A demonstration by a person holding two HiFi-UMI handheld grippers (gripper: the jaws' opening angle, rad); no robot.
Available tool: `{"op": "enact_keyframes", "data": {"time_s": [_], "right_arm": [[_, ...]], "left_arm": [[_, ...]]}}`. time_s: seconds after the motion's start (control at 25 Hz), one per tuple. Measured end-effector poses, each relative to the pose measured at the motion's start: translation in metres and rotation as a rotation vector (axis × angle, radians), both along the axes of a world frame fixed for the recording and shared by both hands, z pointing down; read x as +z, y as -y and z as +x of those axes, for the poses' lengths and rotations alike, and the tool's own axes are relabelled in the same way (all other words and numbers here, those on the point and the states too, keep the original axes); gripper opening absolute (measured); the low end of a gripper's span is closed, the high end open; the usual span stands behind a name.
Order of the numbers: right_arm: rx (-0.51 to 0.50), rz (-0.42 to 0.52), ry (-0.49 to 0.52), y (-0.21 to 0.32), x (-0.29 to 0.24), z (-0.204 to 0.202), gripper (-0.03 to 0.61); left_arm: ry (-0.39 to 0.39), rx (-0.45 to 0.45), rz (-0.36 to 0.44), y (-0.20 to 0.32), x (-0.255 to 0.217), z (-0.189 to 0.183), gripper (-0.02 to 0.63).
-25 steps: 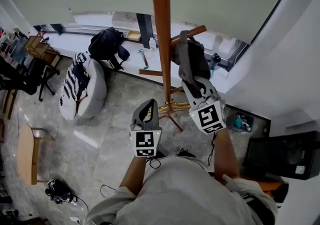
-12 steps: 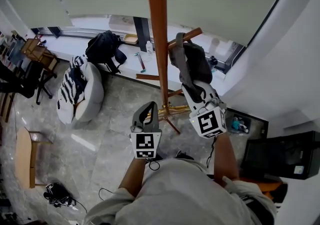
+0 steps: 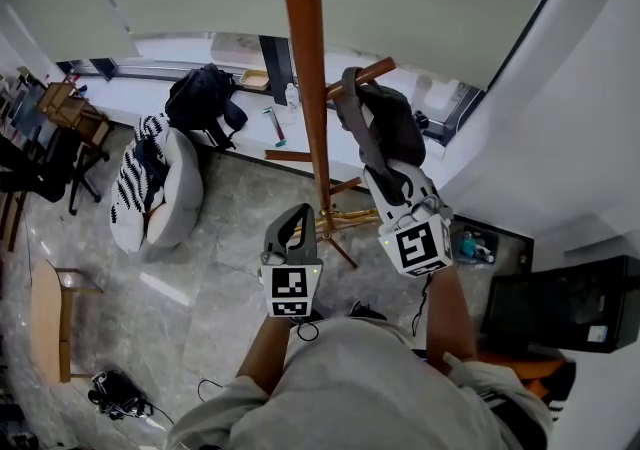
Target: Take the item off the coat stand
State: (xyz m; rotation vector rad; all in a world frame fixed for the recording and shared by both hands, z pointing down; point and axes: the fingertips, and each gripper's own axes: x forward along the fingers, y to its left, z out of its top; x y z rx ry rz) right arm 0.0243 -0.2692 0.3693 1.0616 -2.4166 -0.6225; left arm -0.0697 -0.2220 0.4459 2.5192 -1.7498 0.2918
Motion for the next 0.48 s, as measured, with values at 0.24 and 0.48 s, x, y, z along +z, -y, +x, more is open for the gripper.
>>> {"op": "enact_keyframes", "data": {"time_s": [0.24,0.48], "right_arm": [[0.012,0.013,0.021,-0.001,-0.007,0.006,0.035],[0.025,0.023,0.036,-0.002,-0.013,0.011,0.034]], "left_arm": [[-0.001,0.009,0.008,0.001,-0.004,0.004,0.011],[-0.001,0.023,0.022,0.003,-0.009,0.009,0.011]]}}
